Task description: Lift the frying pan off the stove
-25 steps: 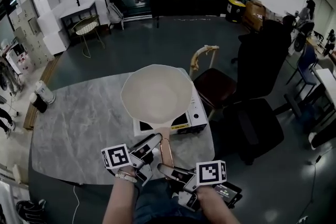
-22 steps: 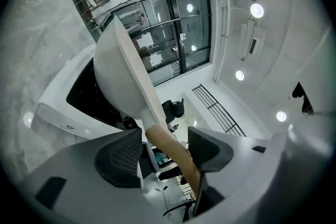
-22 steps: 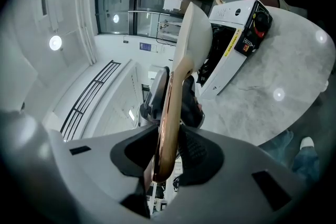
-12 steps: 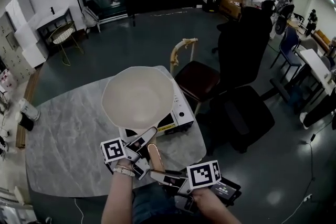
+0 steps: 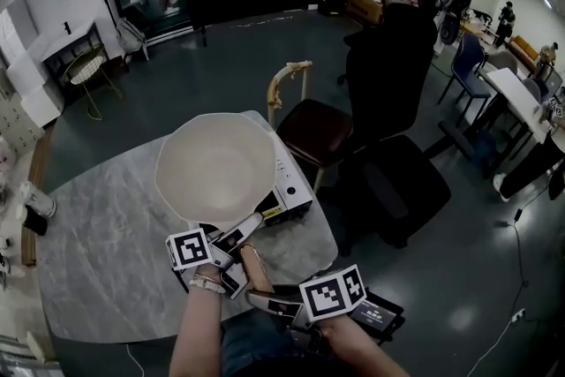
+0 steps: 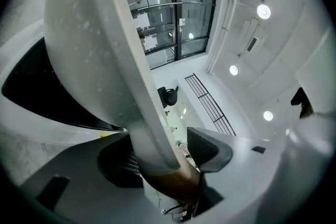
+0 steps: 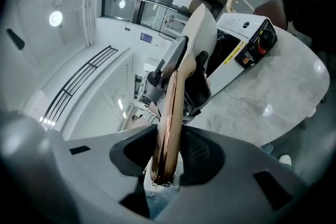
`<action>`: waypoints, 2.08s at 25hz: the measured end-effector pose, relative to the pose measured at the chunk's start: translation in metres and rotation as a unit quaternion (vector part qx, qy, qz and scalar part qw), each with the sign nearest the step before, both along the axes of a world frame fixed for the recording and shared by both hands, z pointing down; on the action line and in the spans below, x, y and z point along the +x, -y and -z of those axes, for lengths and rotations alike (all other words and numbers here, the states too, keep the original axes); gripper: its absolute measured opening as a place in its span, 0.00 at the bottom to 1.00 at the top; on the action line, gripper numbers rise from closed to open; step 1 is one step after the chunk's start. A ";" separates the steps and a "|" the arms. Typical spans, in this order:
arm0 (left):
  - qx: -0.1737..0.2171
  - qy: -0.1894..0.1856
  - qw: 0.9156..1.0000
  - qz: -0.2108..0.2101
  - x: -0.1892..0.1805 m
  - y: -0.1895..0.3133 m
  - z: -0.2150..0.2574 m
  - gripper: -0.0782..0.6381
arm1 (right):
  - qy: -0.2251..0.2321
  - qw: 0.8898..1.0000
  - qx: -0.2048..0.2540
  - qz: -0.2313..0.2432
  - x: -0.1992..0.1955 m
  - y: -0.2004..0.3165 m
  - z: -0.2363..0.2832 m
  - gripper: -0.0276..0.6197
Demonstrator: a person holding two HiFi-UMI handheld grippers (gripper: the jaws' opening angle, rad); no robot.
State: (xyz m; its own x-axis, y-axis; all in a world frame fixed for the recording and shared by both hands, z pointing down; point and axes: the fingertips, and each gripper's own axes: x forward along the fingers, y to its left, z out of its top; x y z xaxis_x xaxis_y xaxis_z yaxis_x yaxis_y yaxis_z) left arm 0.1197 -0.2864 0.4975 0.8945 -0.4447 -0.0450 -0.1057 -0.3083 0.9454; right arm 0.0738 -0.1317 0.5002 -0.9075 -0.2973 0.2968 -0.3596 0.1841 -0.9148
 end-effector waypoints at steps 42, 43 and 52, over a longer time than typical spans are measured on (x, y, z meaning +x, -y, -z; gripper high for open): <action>0.165 0.112 0.977 0.078 -0.048 -0.018 0.092 0.43 | -0.057 0.978 0.190 0.070 -0.020 -0.018 0.038 0.24; 0.171 0.114 0.975 0.084 -0.052 -0.019 0.096 0.43 | -0.057 0.977 0.193 0.077 -0.023 -0.018 0.039 0.24; 0.186 0.144 0.957 0.167 -0.105 -0.035 0.109 0.43 | -0.040 0.961 0.229 0.152 -0.049 -0.031 0.044 0.24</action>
State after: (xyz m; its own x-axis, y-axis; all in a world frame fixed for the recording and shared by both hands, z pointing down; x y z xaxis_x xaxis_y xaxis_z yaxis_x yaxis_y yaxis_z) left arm 0.0146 -0.2516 0.3881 0.7042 -0.7094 -0.0290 -0.4971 -0.5217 0.6934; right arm 0.0245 -0.1012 0.4563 -0.9528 -0.1375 0.2708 -0.2910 0.6684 -0.6845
